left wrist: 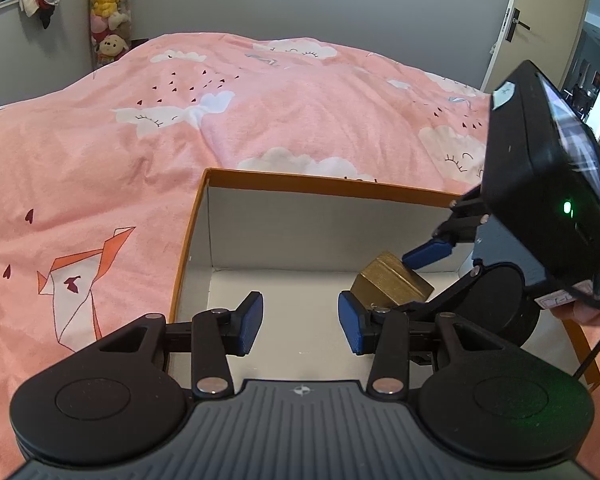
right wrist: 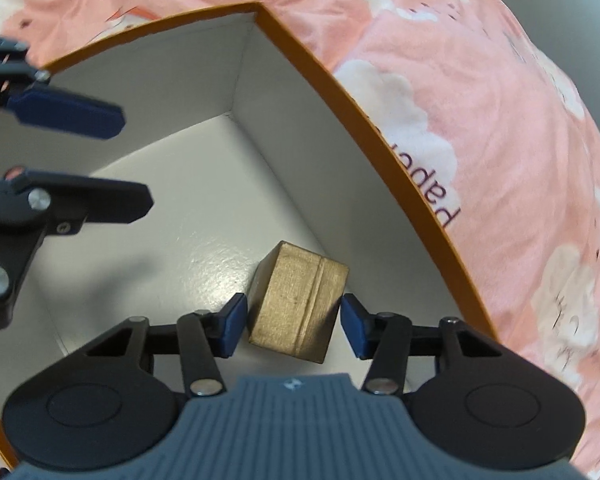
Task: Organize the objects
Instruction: 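Grasp the gold cube box with the right tool and push it into the box corner, then open the right tool and withdraw both tools back to the item pile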
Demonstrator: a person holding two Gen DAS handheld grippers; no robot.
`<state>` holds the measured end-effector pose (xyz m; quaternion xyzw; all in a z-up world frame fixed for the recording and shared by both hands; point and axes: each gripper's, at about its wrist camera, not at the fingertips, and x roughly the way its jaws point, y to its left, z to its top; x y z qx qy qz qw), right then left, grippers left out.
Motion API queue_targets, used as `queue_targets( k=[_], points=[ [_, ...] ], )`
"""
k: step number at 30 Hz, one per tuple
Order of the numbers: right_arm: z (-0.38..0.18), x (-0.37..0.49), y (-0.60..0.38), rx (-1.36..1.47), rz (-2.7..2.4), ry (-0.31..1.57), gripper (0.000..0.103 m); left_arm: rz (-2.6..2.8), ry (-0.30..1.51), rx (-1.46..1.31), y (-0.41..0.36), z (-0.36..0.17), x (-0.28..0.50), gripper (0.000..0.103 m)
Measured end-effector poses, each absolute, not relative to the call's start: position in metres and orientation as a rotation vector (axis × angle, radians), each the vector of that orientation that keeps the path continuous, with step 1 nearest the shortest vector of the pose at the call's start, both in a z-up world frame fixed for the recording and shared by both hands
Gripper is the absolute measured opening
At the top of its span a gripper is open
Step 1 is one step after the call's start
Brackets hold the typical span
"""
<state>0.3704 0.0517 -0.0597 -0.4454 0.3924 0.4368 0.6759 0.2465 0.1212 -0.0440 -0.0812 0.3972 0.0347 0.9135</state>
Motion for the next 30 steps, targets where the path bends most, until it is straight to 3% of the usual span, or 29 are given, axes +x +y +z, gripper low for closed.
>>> queue_targets(
  k=[9, 10, 12, 17, 23, 30],
  points=[
    [-0.077, 0.354, 0.035, -1.451, 1.018, 0.654, 0.051, 0.056, 0.818, -0.168, 0.117, -0.045, 0.245, 0.051],
    [-0.079, 0.353, 0.033, -1.491, 1.007, 0.638, 0.036, 0.053, 0.821, -0.17, 0.116, -0.046, 0.245, 0.051],
    [-0.083, 0.356, 0.028, -1.546, 0.971, 0.629, 0.023, 0.053, 0.824, -0.168, 0.115, -0.047, 0.245, 0.051],
    [-0.078, 0.36, 0.02, -1.529, 0.951, 0.644, 0.024, 0.046, 0.827, -0.164, 0.111, -0.048, 0.245, 0.051],
    [-0.053, 0.357, 0.03, -1.303, 1.027, 0.646, 0.025, 0.07, 0.815, -0.147, 0.108, -0.048, 0.247, 0.051],
    [-0.071, 0.342, 0.047, -1.352, 1.053, 0.566, 0.024, 0.08, 0.801, -0.115, 0.102, -0.047, 0.244, 0.051]
  ],
)
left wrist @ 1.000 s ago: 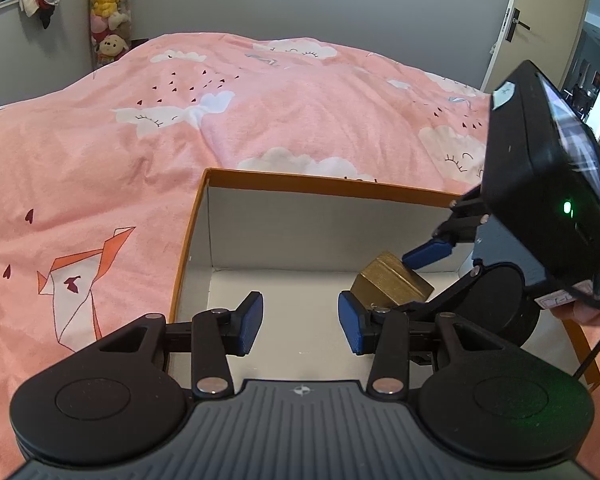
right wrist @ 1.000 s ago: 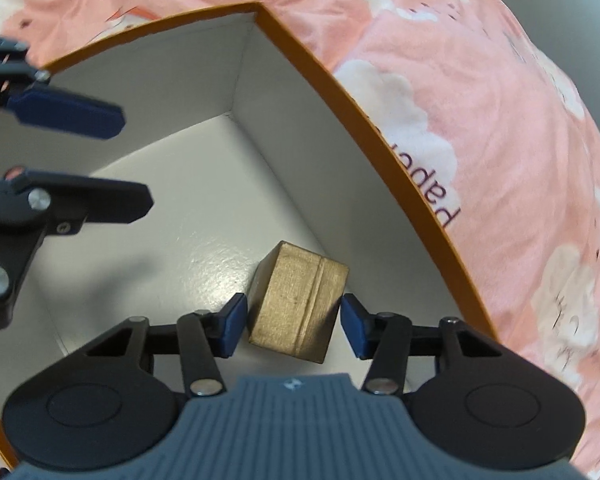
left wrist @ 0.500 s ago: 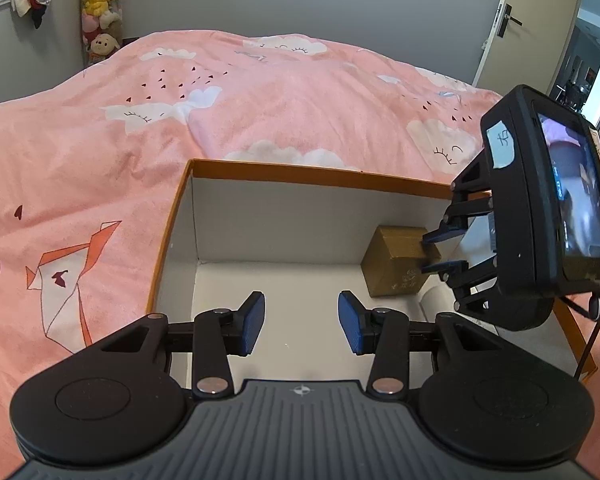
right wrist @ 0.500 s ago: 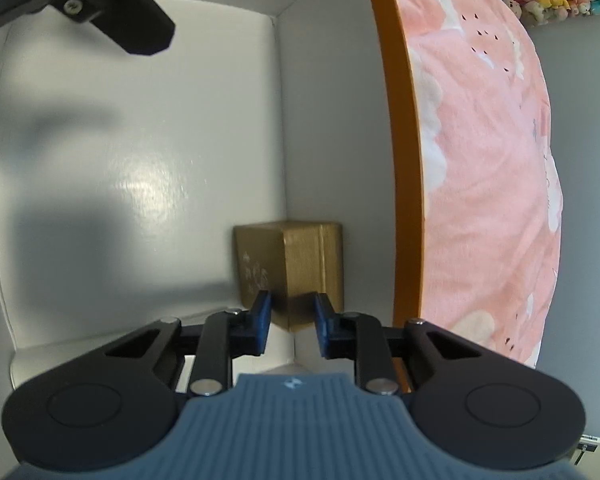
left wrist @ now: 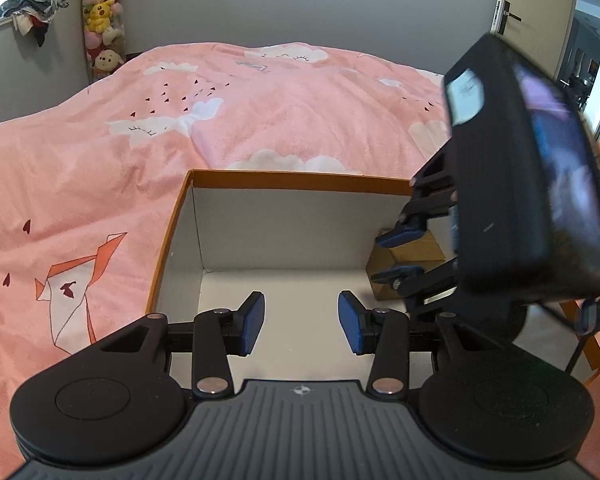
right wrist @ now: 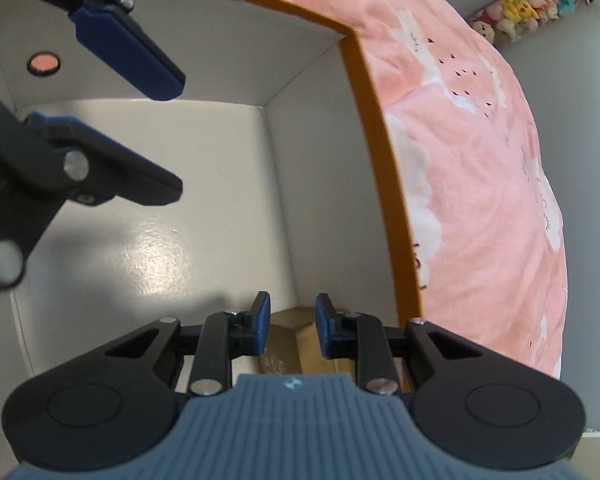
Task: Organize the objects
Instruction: 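Open the right tool and withdraw both tools back to the item pile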
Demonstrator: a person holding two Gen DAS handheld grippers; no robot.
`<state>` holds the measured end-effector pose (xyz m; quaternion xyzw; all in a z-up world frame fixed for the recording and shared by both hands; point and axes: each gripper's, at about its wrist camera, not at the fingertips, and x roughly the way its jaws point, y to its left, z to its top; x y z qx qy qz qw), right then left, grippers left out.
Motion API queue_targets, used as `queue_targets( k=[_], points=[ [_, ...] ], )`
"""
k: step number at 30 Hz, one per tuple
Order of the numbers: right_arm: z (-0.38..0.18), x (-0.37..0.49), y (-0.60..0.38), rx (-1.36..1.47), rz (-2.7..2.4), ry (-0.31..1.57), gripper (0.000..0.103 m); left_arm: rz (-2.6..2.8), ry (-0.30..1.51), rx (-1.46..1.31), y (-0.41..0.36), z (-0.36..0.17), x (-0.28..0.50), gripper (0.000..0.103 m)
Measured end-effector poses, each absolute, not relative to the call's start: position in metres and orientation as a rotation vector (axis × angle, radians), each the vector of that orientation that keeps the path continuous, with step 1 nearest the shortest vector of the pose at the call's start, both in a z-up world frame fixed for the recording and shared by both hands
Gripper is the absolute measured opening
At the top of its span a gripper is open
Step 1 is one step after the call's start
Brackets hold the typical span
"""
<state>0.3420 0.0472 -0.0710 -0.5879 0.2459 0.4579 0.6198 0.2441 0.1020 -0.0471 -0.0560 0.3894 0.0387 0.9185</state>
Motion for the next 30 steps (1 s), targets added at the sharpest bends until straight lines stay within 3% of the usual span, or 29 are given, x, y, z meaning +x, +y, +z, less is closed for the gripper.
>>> queue_targets(
  k=[14, 23, 30],
  points=[
    [-0.085, 0.36, 0.012, -1.459, 0.872, 0.612, 0.027, 0.071, 0.793, -0.131, 0.1, -0.045, 0.238, 0.051],
    [-0.061, 0.341, 0.006, -1.314, 0.893, 0.637, 0.025, 0.088, 0.742, -0.124, 0.089, -0.031, 0.222, 0.051],
    [-0.012, 0.328, -0.017, -0.989, 0.874, 0.707, 0.026, 0.068, 0.707, -0.13, 0.077, -0.014, 0.2, 0.051]
  ],
)
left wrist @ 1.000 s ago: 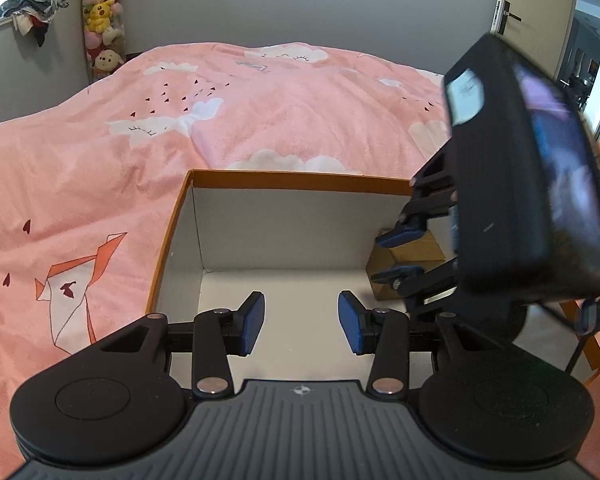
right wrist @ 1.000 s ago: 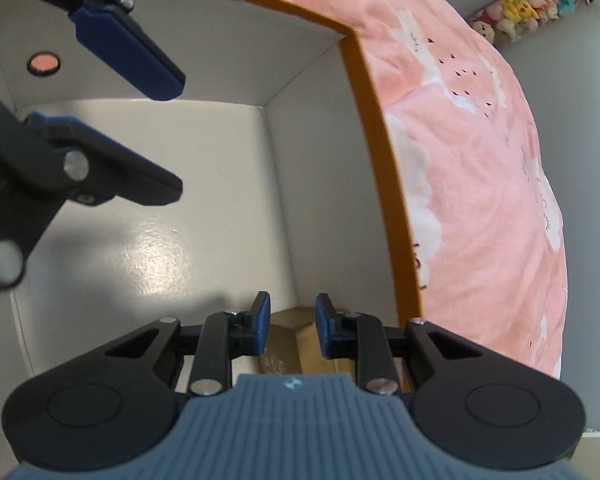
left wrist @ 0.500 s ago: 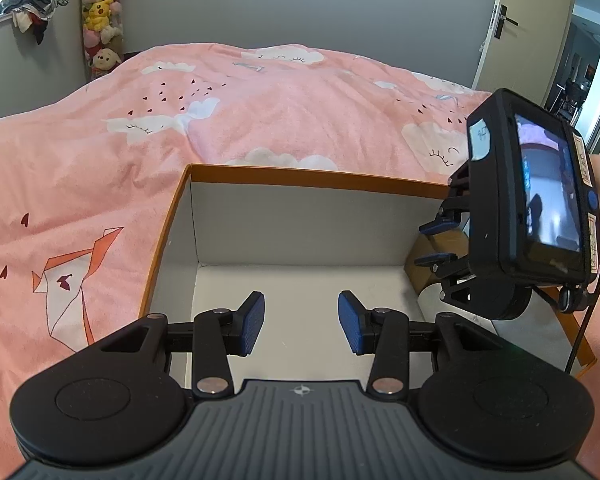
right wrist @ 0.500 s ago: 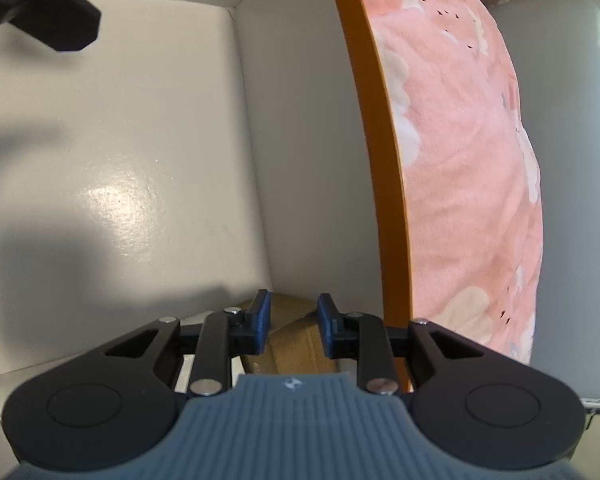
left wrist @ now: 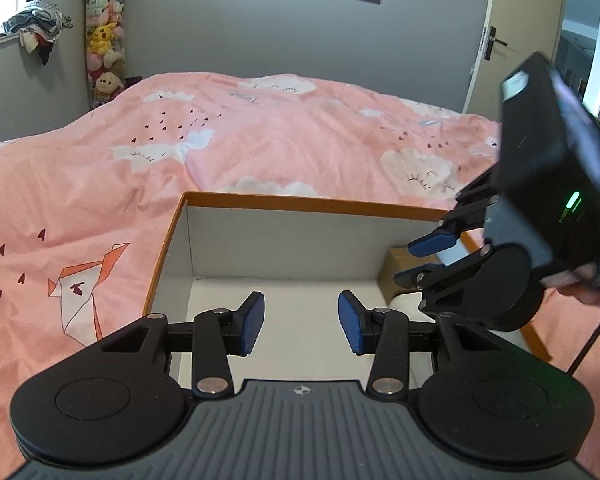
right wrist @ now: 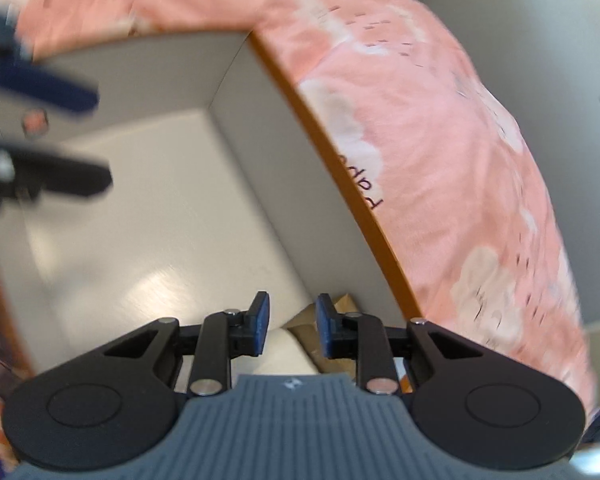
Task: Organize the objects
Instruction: 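Open the right tool and withdraw both tools back to the item pile, then grasp the striped-hat white plush with the left tool while the right grasps the duck plush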
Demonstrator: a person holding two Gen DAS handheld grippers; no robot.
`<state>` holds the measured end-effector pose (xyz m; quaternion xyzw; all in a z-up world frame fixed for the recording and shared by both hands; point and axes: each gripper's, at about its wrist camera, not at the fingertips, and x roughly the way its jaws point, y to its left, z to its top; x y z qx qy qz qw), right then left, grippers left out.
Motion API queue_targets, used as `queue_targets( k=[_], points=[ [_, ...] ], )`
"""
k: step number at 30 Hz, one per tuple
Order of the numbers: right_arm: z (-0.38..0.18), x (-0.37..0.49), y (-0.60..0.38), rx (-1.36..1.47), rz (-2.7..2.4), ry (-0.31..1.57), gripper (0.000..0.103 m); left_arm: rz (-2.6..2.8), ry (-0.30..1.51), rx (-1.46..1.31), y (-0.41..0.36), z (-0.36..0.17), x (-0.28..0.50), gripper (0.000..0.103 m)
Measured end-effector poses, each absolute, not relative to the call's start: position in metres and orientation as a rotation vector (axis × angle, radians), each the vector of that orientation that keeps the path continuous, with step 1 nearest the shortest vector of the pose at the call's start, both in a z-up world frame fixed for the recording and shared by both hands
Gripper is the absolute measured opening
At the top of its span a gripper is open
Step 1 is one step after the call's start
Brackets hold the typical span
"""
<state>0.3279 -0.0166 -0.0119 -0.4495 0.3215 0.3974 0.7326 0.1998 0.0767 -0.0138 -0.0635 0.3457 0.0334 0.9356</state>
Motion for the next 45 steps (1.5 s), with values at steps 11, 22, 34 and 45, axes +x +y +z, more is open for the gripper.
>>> queue_targets(
  k=[11, 22, 34, 45],
  points=[
    [0.032, 0.258, -0.091, -0.482, 0.84, 0.661, 0.036, 0.038, 0.677, -0.125, 0.056, 0.015, 0.15, 0.052],
    [0.011, 0.184, -0.167, -0.104, 0.703, 0.787, 0.042, -0.129, 0.751, -0.144, 0.026, 0.007, 0.101, 0.052],
    [-0.041, 0.147, -0.202, 0.011, 0.663, 0.991, 0.042, -0.175, 0.889, -0.234, 0.035, -0.028, 0.065, 0.052],
    [-0.073, 0.152, -0.208, 0.104, 0.673, 1.143, 0.047, -0.244, 1.002, -0.097, 0.001, -0.05, 0.069, 0.053]
  ],
)
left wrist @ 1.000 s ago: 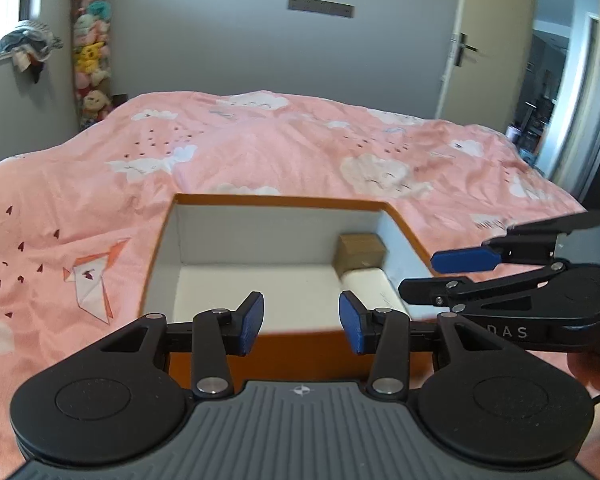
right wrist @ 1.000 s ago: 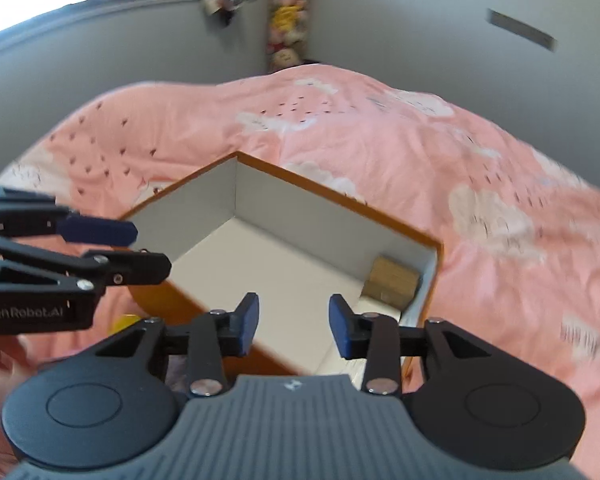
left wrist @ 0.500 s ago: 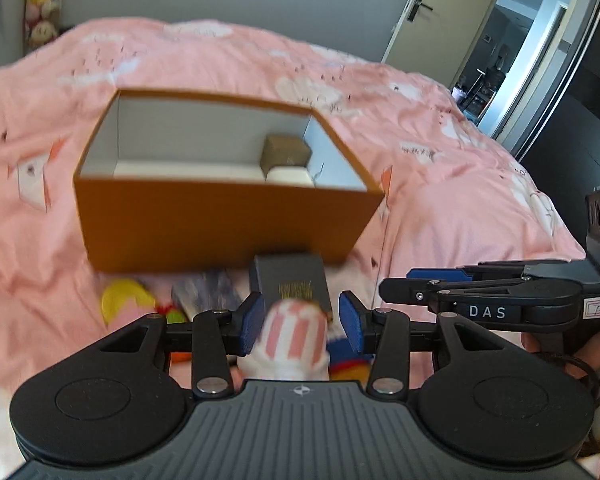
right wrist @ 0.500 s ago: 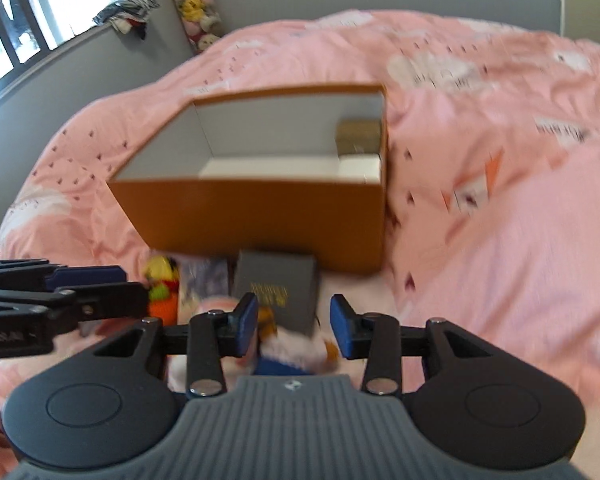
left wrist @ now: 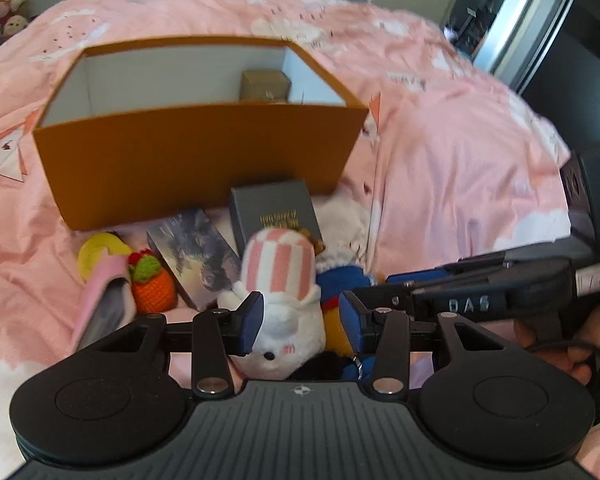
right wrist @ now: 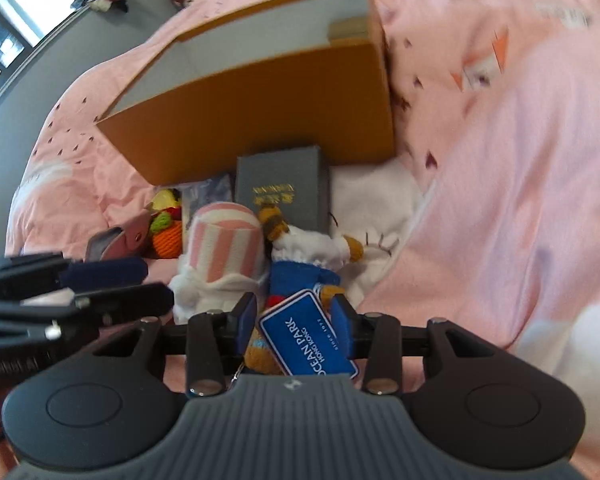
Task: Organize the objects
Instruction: 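Grasp the striped-hat white plush with the left tool while the right grasps the duck plush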
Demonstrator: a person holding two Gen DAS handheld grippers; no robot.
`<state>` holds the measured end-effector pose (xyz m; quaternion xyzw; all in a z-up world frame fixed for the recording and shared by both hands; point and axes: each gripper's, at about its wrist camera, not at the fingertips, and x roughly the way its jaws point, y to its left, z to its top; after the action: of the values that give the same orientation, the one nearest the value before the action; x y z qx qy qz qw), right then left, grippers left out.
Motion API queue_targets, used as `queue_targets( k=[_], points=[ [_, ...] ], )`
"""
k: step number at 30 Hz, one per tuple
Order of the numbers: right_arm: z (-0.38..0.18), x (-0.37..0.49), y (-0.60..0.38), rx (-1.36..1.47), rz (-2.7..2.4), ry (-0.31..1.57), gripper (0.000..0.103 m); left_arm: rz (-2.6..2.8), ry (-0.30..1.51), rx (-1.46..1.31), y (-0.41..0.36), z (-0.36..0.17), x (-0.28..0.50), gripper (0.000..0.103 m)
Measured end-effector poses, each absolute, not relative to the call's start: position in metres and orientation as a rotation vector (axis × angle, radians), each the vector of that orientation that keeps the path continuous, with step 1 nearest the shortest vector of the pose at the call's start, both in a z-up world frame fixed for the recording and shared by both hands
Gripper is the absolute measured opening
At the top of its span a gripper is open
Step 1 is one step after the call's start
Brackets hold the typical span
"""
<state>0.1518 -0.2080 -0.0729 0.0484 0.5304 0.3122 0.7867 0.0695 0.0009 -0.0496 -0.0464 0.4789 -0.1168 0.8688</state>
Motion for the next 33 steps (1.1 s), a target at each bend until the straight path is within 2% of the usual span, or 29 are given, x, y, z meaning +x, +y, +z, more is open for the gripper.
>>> queue_targets(
  k=[2, 7, 11, 18, 23, 25, 29, 33],
  points=[
    [-0.082, 0.156, -0.208, 0.123, 0.676, 1.193, 0.05, -0.228, 1.032, -0.058, -0.003, -0.057, 0.072, 0.057],
    [-0.099, 0.16, -0.204, 0.133, 0.673, 1.253, 0.057, -0.193, 1.082, 0.056, -0.014, -0.071, 0.078, 0.06],
    [-0.106, 0.165, -0.204, 0.161, 0.685, 1.278, 0.057, -0.204, 1.107, 0.04, -0.012, -0.08, 0.085, 0.062],
    [-0.114, 0.171, -0.211, 0.228, 0.693, 1.3, 0.05, -0.215, 1.137, -0.033, -0.003, -0.093, 0.093, 0.076],
    [-0.078, 0.164, -0.214, 0.124, 0.676, 1.167, 0.047, -0.225, 1.15, -0.005, -0.008, -0.095, 0.095, 0.078],
    [-0.075, 0.164, -0.211, 0.066, 0.656, 1.133, 0.042, -0.228, 1.154, 0.024, -0.013, -0.098, 0.098, 0.081],
    [-0.09, 0.173, -0.215, 0.105, 0.643, 1.192, 0.042, -0.225, 1.159, 0.049, -0.018, -0.103, 0.102, 0.08],
    [-0.102, 0.18, -0.217, 0.151, 0.654, 1.25, 0.049, -0.222, 1.161, 0.062, -0.022, -0.108, 0.103, 0.079]
  ],
)
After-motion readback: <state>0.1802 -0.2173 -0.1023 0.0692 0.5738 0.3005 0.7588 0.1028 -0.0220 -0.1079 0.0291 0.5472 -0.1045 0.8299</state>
